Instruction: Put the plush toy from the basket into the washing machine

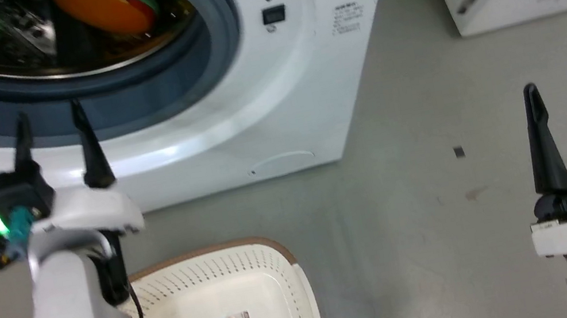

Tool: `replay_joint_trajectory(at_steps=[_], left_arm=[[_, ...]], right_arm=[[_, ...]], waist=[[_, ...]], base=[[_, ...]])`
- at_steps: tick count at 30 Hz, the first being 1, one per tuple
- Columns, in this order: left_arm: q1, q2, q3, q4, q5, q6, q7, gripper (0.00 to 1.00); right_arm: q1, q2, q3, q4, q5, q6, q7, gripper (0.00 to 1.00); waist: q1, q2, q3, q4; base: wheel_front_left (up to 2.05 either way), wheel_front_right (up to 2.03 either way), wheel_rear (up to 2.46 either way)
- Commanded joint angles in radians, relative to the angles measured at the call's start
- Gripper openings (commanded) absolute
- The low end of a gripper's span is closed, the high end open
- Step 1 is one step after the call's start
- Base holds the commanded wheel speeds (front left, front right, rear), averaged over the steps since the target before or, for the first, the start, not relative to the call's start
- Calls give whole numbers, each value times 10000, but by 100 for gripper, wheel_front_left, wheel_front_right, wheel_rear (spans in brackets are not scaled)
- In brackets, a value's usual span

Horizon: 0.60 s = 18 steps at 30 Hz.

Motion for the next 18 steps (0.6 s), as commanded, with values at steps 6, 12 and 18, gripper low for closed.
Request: replay_joint_trajectory(at_steps=[6,12,18], left_arm=[[1371,-236,-465,-835,277,271,-51,100],[2544,-342,-837,-1514,337,563,-51,100],[3717,-390,-1112,-2175,259,665,-51,100]], right_arm=[[641,-4,-114,88,-729,-7,-44,100],[1057,-4,-90,198,-1175,-7,-44,100],[1587,-4,-179,297,-1365,-7,-44,100]], waist=[[1,0,-1127,589],[1,0,-1768,794],[1,0,-2359,955]], base=[[0,0,0],[0,0,0],[0,0,0]])
